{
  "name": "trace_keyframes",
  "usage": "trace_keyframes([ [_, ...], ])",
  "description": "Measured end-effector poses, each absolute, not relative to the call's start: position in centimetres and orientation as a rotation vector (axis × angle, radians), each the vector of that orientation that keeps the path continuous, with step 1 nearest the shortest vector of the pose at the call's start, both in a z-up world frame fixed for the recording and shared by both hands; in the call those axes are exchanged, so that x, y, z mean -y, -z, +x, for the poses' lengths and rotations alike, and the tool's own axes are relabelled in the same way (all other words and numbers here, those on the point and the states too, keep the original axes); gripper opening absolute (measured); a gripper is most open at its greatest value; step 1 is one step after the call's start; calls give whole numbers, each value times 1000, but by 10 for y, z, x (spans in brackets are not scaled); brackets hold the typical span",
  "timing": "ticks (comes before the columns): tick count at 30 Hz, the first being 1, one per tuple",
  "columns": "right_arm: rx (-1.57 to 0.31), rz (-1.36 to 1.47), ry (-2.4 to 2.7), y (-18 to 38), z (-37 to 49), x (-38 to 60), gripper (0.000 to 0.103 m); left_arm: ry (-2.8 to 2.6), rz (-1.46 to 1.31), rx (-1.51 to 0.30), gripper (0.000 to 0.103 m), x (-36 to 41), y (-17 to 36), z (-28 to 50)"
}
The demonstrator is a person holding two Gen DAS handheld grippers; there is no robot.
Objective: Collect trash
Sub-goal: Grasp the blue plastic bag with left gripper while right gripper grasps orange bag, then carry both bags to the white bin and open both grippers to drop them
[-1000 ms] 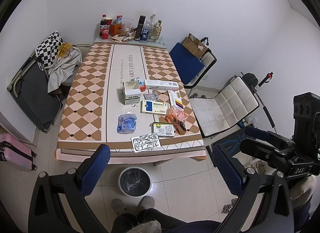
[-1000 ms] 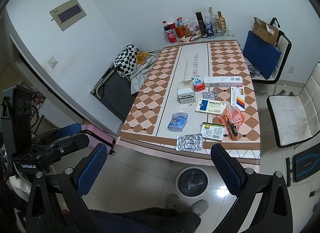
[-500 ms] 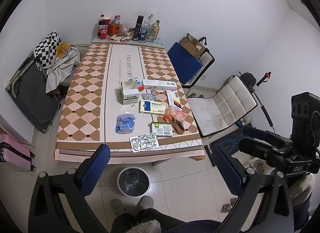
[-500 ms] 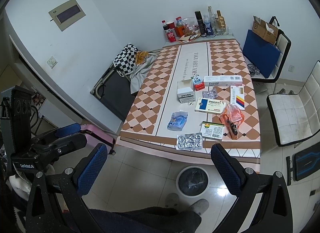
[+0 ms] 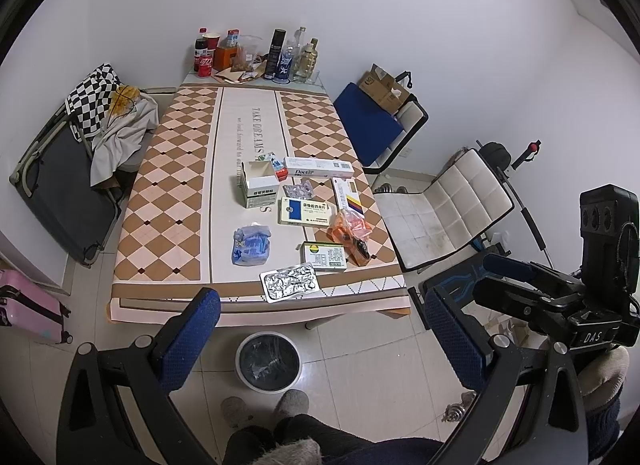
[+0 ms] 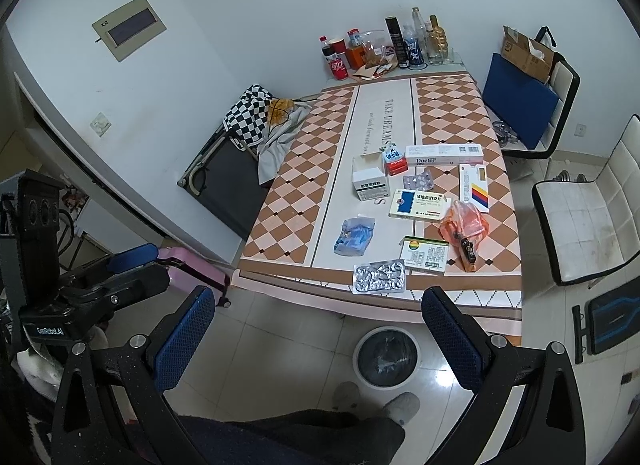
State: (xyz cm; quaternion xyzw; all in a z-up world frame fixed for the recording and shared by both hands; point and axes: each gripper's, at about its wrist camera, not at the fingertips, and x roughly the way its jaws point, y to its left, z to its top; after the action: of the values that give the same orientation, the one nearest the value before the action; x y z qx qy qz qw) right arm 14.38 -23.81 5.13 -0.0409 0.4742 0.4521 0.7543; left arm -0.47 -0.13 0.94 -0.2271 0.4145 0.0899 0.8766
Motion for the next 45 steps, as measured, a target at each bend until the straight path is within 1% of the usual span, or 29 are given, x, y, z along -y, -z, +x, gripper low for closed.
trace_keyframes([
  [4,-1037,-82,-967,-52,144,237,103,-213,-456,-875,103,2,-7,-1],
  [9,-1038,-56,-850,-44,154,234,103,-358,-364,-901,103,-12,20,21],
  [14,-1085,-6,-679,-10,188,233,103,-447,-326,-975,103,-46,79,57],
  [18,-1158,-10,-561,37,240,229,102,-492,-363,-1114,103,-73,144,103],
  [19,-1185,-14,-542,52,257,228,100,-498,-375,-1136,103,-74,156,110],
  [20,-1209,-22,-528,68,275,226,92,-505,-395,-1176,103,-80,175,124],
  [21,-1230,-32,-520,82,290,223,80,-508,-413,-1210,103,-83,192,136],
  [22,-1260,-47,-510,100,311,220,75,-508,-429,-1239,103,-84,204,145],
  [23,-1287,-60,-506,117,329,216,73,-512,-443,-1269,103,-85,218,154],
  [28,-1443,-130,-503,205,409,188,73,-498,-547,-1405,101,-94,290,200],
  [30,-1495,-179,-510,237,431,173,73,-500,-568,-1448,97,-97,311,211],
  [31,-1509,-194,-512,248,436,167,73,-504,-572,-1459,90,-98,318,215],
  [33,-1543,-218,-520,271,450,155,74,-514,-580,-1489,84,-102,334,223],
  [34,-1554,-221,-522,277,451,152,73,-524,-585,-1501,77,-104,339,225],
  [35,-1568,-223,-524,285,455,148,73,-535,-586,-1508,73,-105,342,226],
  [37,-1594,-224,-527,297,459,143,73,-561,-592,-1497,73,-109,341,225],
  [38,-1606,-218,-535,302,460,141,70,-571,-590,-1486,66,-109,338,225],
  [39,-1611,-210,-547,306,461,139,63,-582,-580,-1478,60,-109,334,224],
  [40,-1610,-209,-558,308,462,137,62,-586,-569,-1467,50,-108,329,223],
  [41,-1603,-208,-566,308,462,136,58,-585,-563,-1464,38,-108,325,223],
  [42,-1592,-206,-578,308,463,135,56,-582,-560,-1463,31,-108,322,224],
  [43,-1587,-206,-582,306,463,136,53,-583,-549,-1461,25,-107,317,223],
  [45,-1576,-194,-593,302,464,137,44,-581,-546,-1455,19,-105,308,222],
])
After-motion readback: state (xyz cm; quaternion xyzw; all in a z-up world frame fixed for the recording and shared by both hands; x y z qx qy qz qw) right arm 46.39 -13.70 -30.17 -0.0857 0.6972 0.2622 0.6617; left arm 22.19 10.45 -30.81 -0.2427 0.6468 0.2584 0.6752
